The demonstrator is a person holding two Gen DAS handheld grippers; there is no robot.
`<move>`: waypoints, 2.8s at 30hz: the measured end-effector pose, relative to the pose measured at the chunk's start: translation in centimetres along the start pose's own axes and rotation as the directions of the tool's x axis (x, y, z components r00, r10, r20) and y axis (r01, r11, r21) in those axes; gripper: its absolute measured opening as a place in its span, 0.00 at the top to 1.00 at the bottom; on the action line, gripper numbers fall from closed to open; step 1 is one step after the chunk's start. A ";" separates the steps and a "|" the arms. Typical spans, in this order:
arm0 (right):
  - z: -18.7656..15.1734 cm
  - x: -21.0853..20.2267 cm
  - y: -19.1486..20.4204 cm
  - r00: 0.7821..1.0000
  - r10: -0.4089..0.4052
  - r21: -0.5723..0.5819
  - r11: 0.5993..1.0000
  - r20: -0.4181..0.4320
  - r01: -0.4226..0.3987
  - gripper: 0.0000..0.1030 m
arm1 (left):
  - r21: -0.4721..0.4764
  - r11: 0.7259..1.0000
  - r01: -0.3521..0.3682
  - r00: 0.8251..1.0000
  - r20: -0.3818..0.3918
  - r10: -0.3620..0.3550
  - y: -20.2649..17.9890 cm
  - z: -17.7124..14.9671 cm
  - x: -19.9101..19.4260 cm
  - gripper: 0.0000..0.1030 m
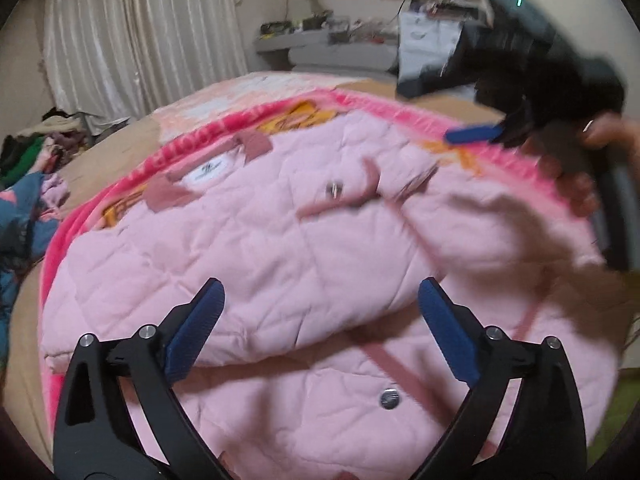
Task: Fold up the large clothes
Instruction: 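Open the left tool and release the sleeve onto the jacket body, then grasp the ribbed front edge with the right tool and fold it inward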
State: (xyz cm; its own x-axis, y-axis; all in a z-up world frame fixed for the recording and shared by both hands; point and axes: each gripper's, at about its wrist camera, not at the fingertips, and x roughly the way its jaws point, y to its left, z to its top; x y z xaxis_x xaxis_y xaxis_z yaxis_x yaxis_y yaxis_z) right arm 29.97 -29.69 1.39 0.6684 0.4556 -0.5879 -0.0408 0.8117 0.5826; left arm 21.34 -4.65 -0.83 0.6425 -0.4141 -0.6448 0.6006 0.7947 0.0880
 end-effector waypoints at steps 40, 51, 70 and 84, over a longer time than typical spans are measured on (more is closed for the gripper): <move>-7.1 7.7 6.8 0.985 0.009 -0.285 0.957 -0.171 -0.058 0.83 | -0.770 0.565 -0.296 0.905 -0.036 0.425 25.3 -6.4 -10.9 0.09; -1.7 0.8 13.1 0.983 0.183 -0.530 0.834 0.000 -0.155 0.86 | -0.759 0.581 -0.295 0.910 -0.038 0.412 25.4 -5.8 -9.5 0.09; 3.1 1.3 6.8 0.995 0.037 -0.523 0.852 0.096 0.019 0.87 | -0.600 0.757 -0.258 0.947 0.001 0.323 20.8 -2.5 -3.3 0.16; 1.3 6.1 3.2 0.998 -0.055 -0.421 0.905 0.017 0.057 0.84 | -0.473 0.846 -0.247 0.968 -0.076 0.241 17.2 -1.7 1.6 0.39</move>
State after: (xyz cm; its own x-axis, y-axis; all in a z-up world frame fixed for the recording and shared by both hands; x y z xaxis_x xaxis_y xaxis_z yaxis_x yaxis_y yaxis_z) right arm 34.91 -24.75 0.39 0.6823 0.4043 -0.6092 -0.3115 0.9145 0.2580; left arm 31.86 9.14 -1.64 0.7300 -0.1757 -0.6605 0.1239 0.9844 -0.1250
